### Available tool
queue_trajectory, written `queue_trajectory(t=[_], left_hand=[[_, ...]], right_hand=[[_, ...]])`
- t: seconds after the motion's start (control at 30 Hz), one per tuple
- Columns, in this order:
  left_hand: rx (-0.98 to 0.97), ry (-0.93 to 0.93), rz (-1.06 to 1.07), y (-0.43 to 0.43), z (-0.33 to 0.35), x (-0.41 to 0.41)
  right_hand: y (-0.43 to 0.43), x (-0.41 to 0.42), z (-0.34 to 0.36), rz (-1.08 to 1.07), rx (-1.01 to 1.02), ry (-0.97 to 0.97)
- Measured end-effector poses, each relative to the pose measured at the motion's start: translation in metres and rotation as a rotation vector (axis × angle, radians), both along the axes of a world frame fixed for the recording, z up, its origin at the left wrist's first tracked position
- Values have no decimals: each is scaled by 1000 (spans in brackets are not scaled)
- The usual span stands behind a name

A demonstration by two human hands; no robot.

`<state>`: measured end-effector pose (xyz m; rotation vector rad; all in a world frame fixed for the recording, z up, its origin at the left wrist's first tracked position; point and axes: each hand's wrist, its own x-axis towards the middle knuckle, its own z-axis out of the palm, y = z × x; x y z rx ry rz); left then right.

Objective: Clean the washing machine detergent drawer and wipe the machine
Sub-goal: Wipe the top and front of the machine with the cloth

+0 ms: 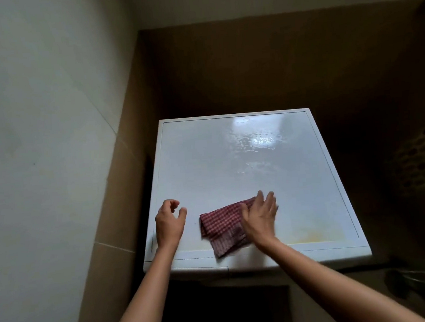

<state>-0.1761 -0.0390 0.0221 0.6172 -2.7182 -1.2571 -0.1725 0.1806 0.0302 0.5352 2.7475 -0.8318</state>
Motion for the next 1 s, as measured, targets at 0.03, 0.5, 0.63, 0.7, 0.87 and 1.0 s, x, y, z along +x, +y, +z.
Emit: queue_trajectory(t=[0.03, 0.5, 0.63, 0.7, 0.87, 1.0], left_hand=[[-24, 10, 4, -3, -2, 0], [-31, 107, 155, -52, -27, 6], [-85, 153, 212, -62, -28, 8], [-100, 140, 235, -64, -28, 8], [-75, 159, 150, -54, -36, 6], [-71, 175, 100, -46, -40, 9]], right_hand=[[-19, 3, -5, -32, -10, -87], [-113, -44, -44, 608, 201, 72], [-155, -6, -51, 991, 173, 263], [-156, 17, -57, 1078, 196, 332], [-94, 10, -64, 1005, 233, 457], [-20, -18, -58, 742, 288, 328]])
